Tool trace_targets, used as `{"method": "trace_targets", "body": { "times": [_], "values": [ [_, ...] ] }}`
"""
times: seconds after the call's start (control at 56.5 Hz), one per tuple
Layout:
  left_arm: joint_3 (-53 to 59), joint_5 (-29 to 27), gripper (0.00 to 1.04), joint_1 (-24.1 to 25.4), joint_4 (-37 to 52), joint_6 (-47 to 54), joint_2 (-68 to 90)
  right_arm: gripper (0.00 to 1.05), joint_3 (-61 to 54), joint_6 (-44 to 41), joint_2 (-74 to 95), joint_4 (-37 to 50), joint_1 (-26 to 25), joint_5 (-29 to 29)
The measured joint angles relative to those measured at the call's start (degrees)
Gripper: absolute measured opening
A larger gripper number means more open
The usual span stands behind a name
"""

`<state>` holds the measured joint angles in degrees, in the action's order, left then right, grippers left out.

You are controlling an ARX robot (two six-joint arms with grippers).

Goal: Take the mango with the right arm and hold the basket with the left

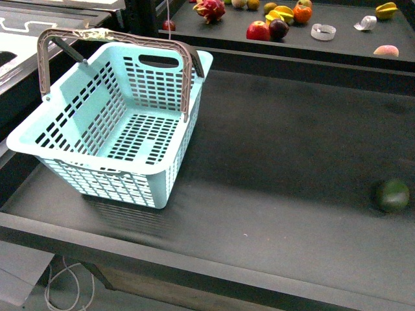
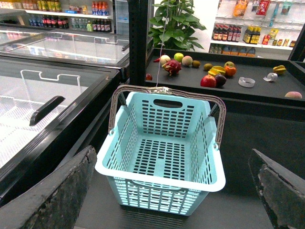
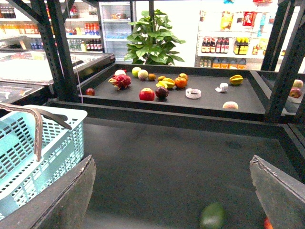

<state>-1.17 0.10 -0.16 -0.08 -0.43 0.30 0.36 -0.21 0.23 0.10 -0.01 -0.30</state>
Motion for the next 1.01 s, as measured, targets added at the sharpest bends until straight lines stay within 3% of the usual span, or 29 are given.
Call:
{"method": "trace_targets", "body": {
  "times": [1.008],
  "values": [
    [0.00,0.00,0.97,0.00,0.00,0.00,0.00,0.96,0.00,0.00,0.00,0.00,0.00,0.00]
  ]
}}
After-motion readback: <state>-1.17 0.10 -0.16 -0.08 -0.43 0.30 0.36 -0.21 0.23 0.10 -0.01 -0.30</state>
